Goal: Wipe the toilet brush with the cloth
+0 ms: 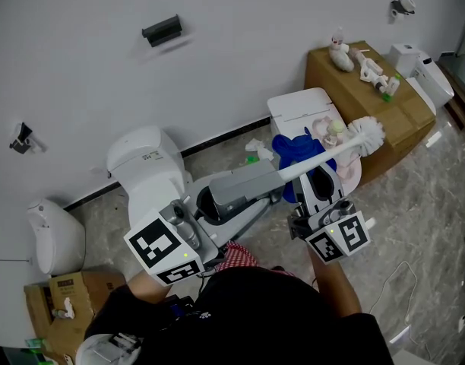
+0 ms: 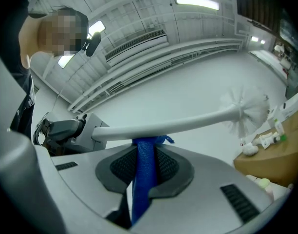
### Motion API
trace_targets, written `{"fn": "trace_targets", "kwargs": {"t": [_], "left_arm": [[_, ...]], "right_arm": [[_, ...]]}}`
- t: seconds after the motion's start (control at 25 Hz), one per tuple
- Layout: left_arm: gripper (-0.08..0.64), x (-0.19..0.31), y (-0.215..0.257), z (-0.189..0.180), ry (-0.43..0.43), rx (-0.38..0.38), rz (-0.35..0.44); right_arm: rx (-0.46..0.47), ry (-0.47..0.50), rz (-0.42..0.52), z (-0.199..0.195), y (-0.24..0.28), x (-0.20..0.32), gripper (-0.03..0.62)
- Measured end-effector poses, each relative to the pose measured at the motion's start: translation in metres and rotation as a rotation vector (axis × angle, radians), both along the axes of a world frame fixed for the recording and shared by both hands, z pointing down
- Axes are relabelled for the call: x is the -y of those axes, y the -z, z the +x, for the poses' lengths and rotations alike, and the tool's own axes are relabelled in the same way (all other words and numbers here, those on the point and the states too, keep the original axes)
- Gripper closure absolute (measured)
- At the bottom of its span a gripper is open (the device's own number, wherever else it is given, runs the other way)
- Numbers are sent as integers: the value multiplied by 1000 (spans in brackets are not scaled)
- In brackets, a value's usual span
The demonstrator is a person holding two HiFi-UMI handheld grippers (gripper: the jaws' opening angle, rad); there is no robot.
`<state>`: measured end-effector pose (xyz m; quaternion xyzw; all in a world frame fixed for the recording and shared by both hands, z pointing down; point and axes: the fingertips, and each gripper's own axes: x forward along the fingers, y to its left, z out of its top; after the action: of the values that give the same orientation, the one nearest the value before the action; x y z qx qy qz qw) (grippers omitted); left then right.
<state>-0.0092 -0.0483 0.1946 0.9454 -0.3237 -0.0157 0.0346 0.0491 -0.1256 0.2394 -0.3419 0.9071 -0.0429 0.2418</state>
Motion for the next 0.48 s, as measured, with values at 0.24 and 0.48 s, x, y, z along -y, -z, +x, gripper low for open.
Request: {"fn": "trace_targets", "kwargs": {"t": [0.24,0.48], "left_arm": [[391,2,-1,0,5,-3,-2],[391,1,0,-1,4,-3,-5]], "right_arm": [[12,-23,-13,10,-2,10,528],[20,-47,-25,18,-3,15,528]]}}
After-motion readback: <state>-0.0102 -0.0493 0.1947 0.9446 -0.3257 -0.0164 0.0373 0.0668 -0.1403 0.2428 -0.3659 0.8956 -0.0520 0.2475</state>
